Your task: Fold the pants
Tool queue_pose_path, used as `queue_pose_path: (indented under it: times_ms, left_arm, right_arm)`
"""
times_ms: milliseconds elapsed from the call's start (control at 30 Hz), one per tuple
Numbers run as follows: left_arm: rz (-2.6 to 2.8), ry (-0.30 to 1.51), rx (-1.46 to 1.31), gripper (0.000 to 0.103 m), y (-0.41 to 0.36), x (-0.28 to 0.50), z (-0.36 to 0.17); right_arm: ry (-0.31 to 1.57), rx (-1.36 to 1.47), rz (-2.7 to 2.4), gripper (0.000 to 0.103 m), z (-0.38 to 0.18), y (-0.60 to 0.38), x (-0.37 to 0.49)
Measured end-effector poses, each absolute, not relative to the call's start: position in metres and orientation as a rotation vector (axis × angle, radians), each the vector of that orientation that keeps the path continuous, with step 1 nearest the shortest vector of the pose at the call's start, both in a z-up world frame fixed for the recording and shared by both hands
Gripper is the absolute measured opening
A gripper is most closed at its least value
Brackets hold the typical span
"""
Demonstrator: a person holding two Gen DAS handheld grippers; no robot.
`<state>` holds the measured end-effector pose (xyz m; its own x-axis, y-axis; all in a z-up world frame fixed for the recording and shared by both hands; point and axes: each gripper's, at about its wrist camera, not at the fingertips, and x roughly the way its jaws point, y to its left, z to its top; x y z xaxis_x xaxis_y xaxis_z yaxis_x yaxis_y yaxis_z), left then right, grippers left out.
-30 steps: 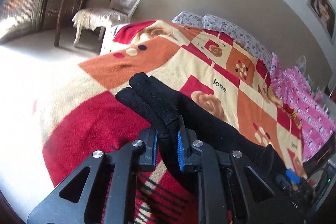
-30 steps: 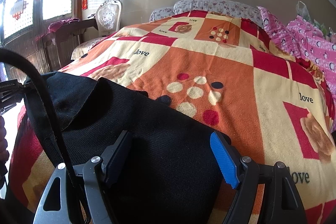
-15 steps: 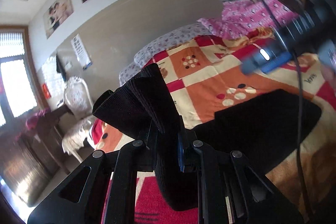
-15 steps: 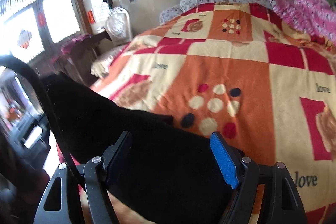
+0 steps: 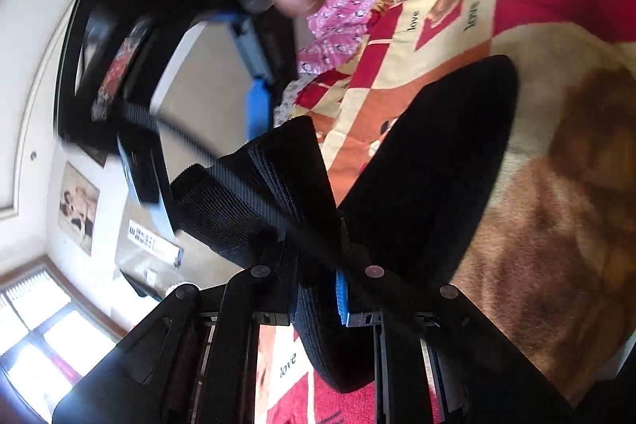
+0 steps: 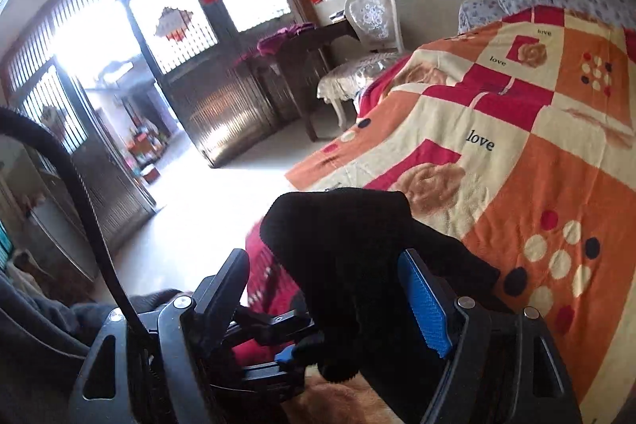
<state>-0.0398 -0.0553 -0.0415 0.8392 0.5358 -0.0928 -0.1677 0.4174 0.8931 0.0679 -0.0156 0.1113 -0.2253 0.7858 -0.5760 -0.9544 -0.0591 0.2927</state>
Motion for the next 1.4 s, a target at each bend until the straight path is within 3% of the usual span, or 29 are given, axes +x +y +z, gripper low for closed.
queue_pose_path:
  times_ms: [100, 167, 233, 333, 533, 800, 1067, 1133, 1400]
  left_arm:
    - [0.446, 0.396, 1.037, 0.013, -0.056, -0.046, -0.041]
    - [0.448, 0.393, 1.026, 0.013, -0.057, -0.048, -0.038]
    - [0.443, 0.392, 1.002, 0.013, -0.056, -0.050, -0.034]
    - [0.429, 0.367, 0.923, 0.013, -0.059, -0.054, -0.024]
    - [0.355, 0.318, 0.743, 0.013, -0.071, -0.043, 0.002]
    - [0.241, 0.384, 0.748, 0.013, -0.099, -0.019, -0.012]
    - [0.178, 0.504, 0.601, 0.018, -0.100, -0.012, -0.009]
    - [0.116, 0.491, 0.525, 0.024, -0.099, -0.023, 0.001]
    - [0.063, 0.443, 0.307, 0.024, -0.085, -0.065, 0.021]
  right_arm:
    - [0.692, -0.418, 1.603, 0.074, 0.105, -0.009, 0.061]
    - [0.665, -0.421, 1.580, 0.063, 0.105, -0.013, 0.063]
    - [0.722, -0.387, 1.577, 0.025, 0.102, -0.013, 0.075]
    - [0.792, -0.296, 1.564, 0.014, 0.095, -0.020, 0.097]
    - [1.046, 0.061, 1.554, 0.011, 0.076, -0.063, 0.163]
    - [1.268, 0.326, 1.434, 0.011, 0.008, -0.122, 0.219]
    - [1.277, 0.351, 1.390, 0.016, -0.031, -0.121, 0.234]
    - [1.221, 0.330, 1.392, 0.017, -0.026, -0.125, 0.231]
    - [1.058, 0.299, 1.250, 0.018, -0.001, -0.150, 0.232]
